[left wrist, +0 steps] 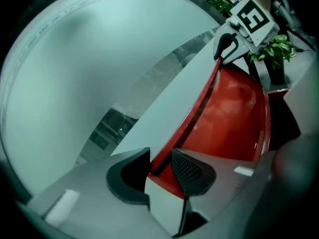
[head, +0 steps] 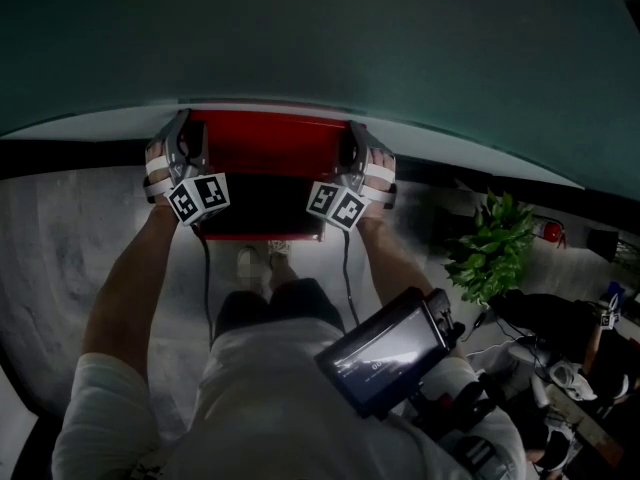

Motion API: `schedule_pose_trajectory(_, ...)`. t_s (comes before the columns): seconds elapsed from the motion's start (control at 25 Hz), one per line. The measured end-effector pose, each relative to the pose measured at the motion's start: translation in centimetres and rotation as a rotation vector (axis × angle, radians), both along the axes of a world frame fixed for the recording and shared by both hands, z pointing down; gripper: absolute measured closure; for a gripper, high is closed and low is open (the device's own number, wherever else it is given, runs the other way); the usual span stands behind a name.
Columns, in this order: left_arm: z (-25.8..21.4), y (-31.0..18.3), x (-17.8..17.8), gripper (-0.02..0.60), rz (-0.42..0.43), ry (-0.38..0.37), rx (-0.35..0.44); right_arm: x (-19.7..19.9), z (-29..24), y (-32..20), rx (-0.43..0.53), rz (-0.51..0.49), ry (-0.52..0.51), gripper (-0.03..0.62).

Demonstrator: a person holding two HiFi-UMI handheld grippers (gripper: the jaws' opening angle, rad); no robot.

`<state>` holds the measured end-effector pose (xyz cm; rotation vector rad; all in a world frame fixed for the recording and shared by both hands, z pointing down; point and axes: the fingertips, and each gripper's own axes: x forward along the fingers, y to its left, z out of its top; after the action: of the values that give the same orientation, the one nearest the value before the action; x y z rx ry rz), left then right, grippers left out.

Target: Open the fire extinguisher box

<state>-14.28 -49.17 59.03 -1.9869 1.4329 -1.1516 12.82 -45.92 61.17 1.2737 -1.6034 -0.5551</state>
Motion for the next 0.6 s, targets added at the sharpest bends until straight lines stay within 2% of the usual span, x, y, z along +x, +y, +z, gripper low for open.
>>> schedule_pose_trajectory(0.08,0.2,0.1,0.1,0.443,0.009,-0.001,-0.008,-0.1,0.1,0.1,-0.018,-0.003,-0.015,0.484)
schedule_pose_trajectory(0.2,0.4,0.3,0.2,0.396,0.023,0.009,-0.031,-0.3,0.2,0.3,-0.051,-0.002,-0.047,0.436)
schedule_pose_trajectory(0.32,0.1,0.3,-0.1,0.383,0.025,0.031,-0.035,0.0,-0.2,0.3,-0.044,0.021,-0.070,0.404)
schedule_pose_trajectory(0.44,-0.6,0.8,-0.1,0.382,0.026,0.057,-0.019,0.5,-0.9,0.9,-0.037,0.039,-0.087,0.411)
schedule_pose_trajectory(0.6,-2.8,2.3,0.1,0.383,0.037,0.130,-0.007,0.1,-3.4,2.3,-0.038,0.056,-0.159,0.476)
